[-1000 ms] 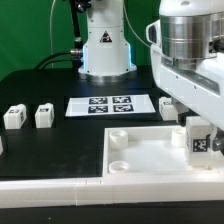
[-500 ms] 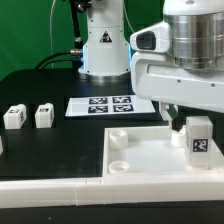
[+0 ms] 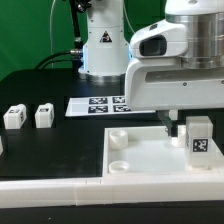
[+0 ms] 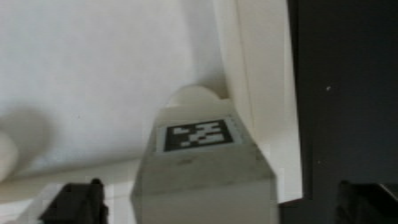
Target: Assemble one leg
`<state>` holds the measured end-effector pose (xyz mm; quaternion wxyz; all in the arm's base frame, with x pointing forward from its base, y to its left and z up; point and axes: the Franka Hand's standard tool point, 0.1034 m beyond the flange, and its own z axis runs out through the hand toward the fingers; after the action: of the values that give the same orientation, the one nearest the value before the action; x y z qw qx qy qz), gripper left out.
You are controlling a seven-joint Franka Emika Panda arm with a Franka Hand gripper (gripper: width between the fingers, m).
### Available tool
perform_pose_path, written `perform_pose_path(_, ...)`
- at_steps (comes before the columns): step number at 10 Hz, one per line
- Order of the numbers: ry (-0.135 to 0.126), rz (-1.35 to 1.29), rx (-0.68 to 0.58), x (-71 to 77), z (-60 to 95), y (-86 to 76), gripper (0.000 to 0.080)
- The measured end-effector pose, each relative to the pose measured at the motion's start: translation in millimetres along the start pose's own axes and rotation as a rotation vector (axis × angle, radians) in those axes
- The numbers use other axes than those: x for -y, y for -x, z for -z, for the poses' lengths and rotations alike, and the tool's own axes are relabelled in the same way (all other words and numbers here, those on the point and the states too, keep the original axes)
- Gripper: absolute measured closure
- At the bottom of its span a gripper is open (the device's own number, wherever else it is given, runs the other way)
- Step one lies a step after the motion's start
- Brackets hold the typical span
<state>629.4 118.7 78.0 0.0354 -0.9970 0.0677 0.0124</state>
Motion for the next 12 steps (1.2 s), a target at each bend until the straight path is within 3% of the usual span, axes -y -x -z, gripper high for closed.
perform_pose_path(1,0.000,-0.005,0.000,0.0,0.0,0.0,0.0150)
perform_pose_path(2,0.000,-0.005,0.000,-0.1,0.0,0.0,0.0238)
perform_pose_path(3,0.000,-0.005,0.000,-0.1,0.0,0.0,0.0422)
perform_pose_path(4,0.001,-0.005,0.000,-0.4,0.0,-0.1,0.0422)
perform_pose_path(5,0.004,-0.008,0.000,-3.5,-0.4,-0.6,0.0505)
perform_pose_path(9,0.003,-0.045,0.000,-4.5,-0.6,-0.8,0.0506)
perform_pose_path(12,-0.010,-0.451,-0.011,-6.0,-1.7,0.4,0.0506)
